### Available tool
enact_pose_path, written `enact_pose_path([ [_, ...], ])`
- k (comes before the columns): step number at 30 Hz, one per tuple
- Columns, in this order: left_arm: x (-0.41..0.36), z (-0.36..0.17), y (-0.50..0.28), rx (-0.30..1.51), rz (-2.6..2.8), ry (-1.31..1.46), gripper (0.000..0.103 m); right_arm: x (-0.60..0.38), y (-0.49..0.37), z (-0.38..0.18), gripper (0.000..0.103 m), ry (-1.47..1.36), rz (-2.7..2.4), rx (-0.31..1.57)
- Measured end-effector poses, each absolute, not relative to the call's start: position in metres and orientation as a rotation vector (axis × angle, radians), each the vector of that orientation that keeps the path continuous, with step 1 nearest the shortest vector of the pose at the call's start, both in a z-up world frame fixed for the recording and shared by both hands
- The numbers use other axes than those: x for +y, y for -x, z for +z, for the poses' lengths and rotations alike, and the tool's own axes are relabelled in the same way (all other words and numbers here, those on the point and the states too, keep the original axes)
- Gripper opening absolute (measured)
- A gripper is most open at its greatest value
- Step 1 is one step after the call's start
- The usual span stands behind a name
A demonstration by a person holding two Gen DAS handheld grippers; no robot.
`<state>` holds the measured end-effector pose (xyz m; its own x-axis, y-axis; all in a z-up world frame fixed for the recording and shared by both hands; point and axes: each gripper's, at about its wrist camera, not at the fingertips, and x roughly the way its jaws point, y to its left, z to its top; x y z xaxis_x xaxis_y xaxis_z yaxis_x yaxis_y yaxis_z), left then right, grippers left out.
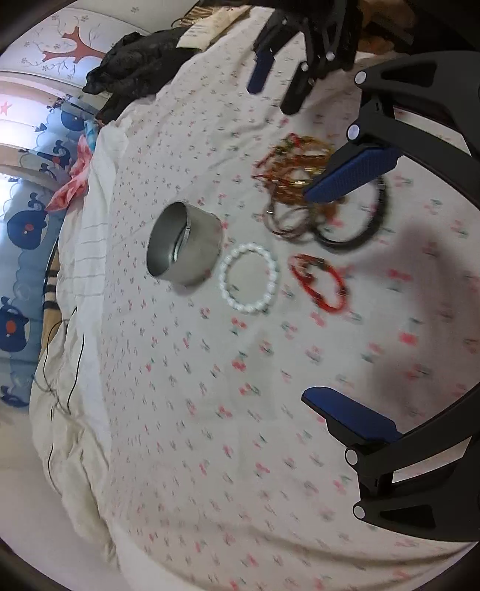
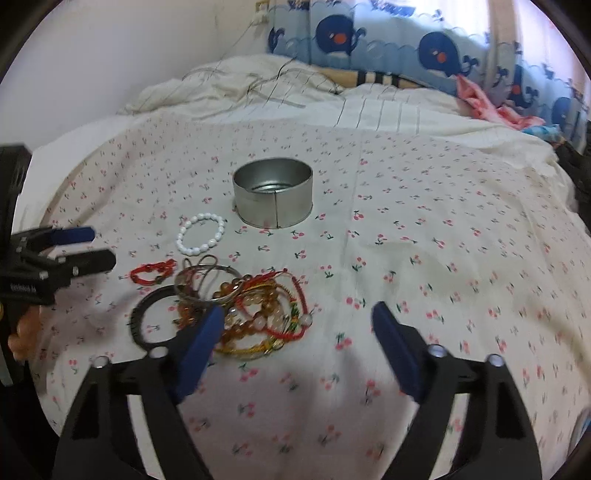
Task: Organize jewelry
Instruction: 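Move the left gripper to the white bead bracelet and grasp it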
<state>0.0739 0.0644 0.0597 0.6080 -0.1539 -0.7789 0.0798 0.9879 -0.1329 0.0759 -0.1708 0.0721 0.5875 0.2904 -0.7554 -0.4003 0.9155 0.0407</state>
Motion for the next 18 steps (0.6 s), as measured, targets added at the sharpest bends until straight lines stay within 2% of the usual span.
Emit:
enact_pose_path([
  [7,0.049,0.041,-0.129,0.946,-0.166,0.058,0.096,-0.165,-0.114,0.069,0.075,0.145,0.418,0.872],
  [11,0.052,0.031,-0.142,0.962,-0.171,0.079,0.096,-0.159,-0.103,0.075,0.075,0.123,0.601,0.834],
  [15,0.056,0.036,-0.132,0.960,-0.187,0.074,0.096,-0.135,-0.069,0.077,0.064,0.205,0.810,0.818],
  [16,0.057,0.041,-0.126,0.947,-0.199,0.068,0.096,-0.130,-0.064,0.076,0.058,0.224,0.832,0.822],
  [18,0.055,0.046,-0.122,0.923,-0.190,0.029,0.096,-0.123,-0.062,0.072,0.056,0.241,0.806,0.822],
])
